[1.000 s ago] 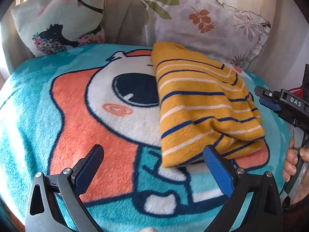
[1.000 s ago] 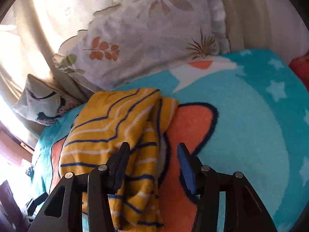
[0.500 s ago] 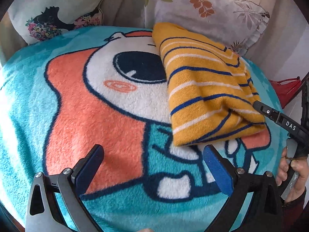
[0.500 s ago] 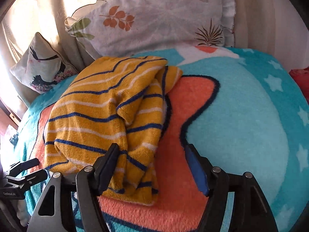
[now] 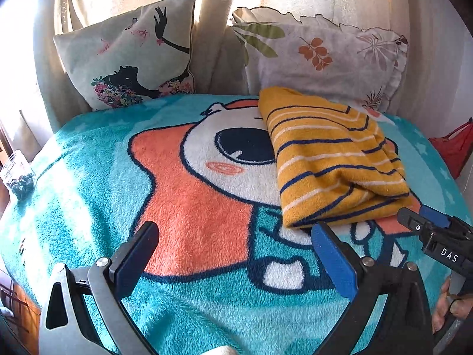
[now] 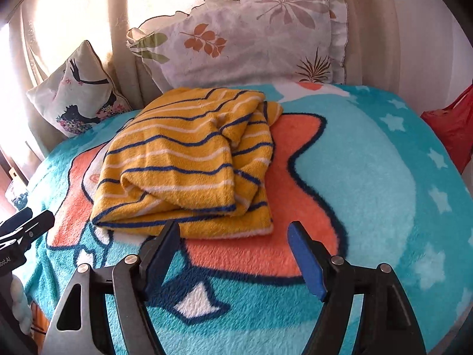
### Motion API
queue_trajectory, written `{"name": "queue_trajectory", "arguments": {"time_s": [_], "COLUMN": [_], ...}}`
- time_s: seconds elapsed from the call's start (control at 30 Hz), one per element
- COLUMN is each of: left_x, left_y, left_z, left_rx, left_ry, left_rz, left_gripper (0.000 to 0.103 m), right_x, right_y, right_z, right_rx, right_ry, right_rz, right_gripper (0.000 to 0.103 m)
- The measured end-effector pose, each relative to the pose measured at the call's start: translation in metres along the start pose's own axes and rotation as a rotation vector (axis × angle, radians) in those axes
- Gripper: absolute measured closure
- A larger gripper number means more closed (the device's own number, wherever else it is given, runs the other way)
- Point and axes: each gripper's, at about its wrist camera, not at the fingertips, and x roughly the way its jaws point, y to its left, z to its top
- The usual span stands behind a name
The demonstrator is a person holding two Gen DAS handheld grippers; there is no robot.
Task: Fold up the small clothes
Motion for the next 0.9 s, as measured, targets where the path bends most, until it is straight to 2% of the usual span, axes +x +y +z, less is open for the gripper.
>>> {"name": "queue_trajectory", "arguments": {"time_s": [0.2, 0.37, 0.9], "left_x": [-0.007, -0.011, -0.006], "left_y": [-0.012, -0.017, -0.016], "left_z": [-0.011, -0.018, -0.027], "left_rx": [0.038, 0.052, 0.038], "left_ry": [0.024, 0.029, 0.077], "left_rz": [-0.015, -0.025, -0.082], "left_gripper": [0.001, 0.001, 0.001], "right_x": [-0.004, -0.012, -0.02], "right_y": [0.012, 0.021, 0.043], "right_z": [-0.011, -0.017, -0.022], "right_rx": [-0.026, -0.063, -0.124], "right_ry": [0.007, -0.008, -0.02], "right_rz": [-0.017, -0.067, -0.099], "right_gripper": [0.023, 0.021, 0.019]}}
